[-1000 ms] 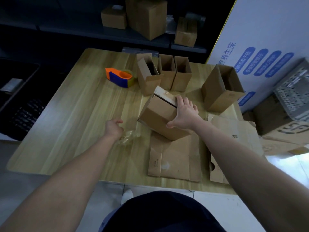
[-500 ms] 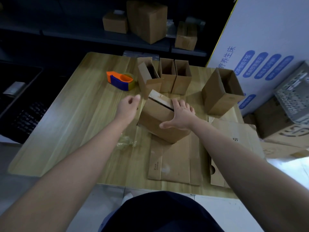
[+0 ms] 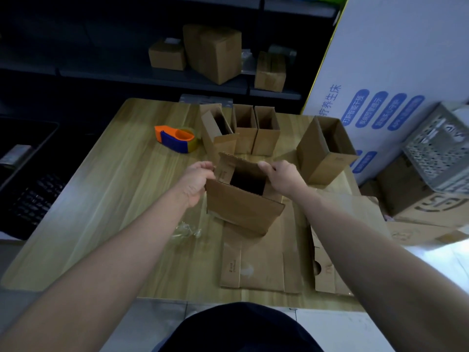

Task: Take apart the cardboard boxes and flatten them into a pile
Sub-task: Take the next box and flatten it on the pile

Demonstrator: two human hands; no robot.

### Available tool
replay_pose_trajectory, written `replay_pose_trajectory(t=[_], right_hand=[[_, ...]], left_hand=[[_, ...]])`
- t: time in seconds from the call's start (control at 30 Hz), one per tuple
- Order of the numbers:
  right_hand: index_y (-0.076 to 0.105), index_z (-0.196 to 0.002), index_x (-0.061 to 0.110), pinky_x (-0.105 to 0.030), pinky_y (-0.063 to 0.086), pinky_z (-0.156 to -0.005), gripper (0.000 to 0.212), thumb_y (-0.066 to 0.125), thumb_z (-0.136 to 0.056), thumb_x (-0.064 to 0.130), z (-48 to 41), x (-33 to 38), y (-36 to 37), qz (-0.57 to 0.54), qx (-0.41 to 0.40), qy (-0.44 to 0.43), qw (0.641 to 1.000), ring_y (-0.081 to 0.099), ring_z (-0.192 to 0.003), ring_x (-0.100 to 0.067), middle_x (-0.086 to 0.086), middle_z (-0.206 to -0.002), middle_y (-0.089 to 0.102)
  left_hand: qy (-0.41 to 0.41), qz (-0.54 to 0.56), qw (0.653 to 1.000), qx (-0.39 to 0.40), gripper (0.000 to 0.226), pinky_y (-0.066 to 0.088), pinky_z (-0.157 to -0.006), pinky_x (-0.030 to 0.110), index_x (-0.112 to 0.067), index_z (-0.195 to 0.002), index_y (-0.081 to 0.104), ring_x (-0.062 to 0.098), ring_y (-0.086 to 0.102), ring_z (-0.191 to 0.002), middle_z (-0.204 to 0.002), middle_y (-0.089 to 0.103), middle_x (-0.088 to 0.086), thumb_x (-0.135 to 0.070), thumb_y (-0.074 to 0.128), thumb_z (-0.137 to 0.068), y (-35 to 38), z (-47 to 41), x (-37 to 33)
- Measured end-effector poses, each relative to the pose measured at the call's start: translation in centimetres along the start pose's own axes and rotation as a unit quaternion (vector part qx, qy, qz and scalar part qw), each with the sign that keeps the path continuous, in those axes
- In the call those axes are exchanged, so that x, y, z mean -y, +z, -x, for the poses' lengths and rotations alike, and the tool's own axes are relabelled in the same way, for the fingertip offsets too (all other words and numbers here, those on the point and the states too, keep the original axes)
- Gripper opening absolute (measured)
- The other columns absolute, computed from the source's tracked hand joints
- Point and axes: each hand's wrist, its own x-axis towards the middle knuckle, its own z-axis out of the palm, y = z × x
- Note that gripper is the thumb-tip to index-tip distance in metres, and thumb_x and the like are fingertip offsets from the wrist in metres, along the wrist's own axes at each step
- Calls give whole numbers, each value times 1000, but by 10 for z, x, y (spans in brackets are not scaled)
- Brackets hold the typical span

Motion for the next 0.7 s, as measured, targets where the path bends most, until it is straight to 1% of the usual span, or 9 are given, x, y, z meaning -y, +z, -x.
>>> replay_pose_trajectory(t=[0.07,0.1,0.17,0.2,0.3,0.4,0.53,0.63,0.7], right_hand=[[49,-71,33,-34,51,-69,32,41,-102,37,2,2,0,8,-12,-4,1000,56,-75,-22,-4,-76,54],[59,-83,29,-34,53,-69,26,42,-102,33,3,1,2,12,-12,-9,1000,59,-75,-22,-6,-81,56],[65,-110,17,-32,56,-67,25,46,-101,31,5,3,6,5,-16,-15,1000,63,-77,-22,-9,-89,61],[64,-111,13,-28,54,-63,30,48,-99,36,5,4,8,-22,-20,-3,1000,63,-76,-20,-9,-89,63],[62,-113,6,-23,51,-61,54,52,-90,54,3,9,13,-82,-47,39,995,63,-78,-16,-8,-94,65],[47,-134,6,-27,49,-70,71,53,-87,59,0,9,14,-81,-63,55,993,61,-99,-22,-12,-117,61],[44,-133,6,-27,50,-69,73,51,-87,62,-2,6,14,-75,-74,63,992,59,-93,-20,-12,-116,60],[44,-132,6,-29,53,-72,73,53,-86,62,-3,1,13,-101,-76,84,988,59,-93,-20,-12,-116,60],[36,-139,7,-33,54,-78,82,60,-82,61,-2,-3,12,-129,-70,101,984,59,-106,-26,-13,-126,56]], left_hand=[[-33,-28,999,-1,36,46,-56,23,-5,-117,54,17,57,-86,-103,59,7,11,49,-85,-2,-5,0],[-57,-55,997,-18,30,46,-58,27,-3,-113,57,19,57,-86,-103,59,10,9,50,-86,-2,-7,-2],[-104,-123,985,-63,6,48,-60,32,-4,-93,61,21,58,-84,-101,60,12,-2,59,-87,-1,-12,-7],[-116,-155,978,-73,6,50,-62,33,-7,-86,60,20,59,-83,-99,61,10,-10,65,-86,1,-15,-8],[-104,-320,940,-53,42,54,-83,41,-9,-99,63,26,64,-92,-101,66,8,-32,82,-69,5,-23,-9],[-54,-453,887,-71,58,53,-76,34,-14,-106,64,24,62,-88,-101,67,7,-37,88,-58,12,-22,-8],[-8,-460,882,-105,46,50,-66,31,-15,-103,66,21,63,-85,-97,66,4,-34,82,-65,16,-20,-7],[17,-408,904,-131,30,39,-51,28,-10,-87,62,21,60,-78,-81,61,3,-34,73,-74,17,-19,-9],[29,-333,931,-144,24,37,-50,29,-9,-79,58,23,58,-74,-73,57,5,-31,66,-81,14,-20,-10]])
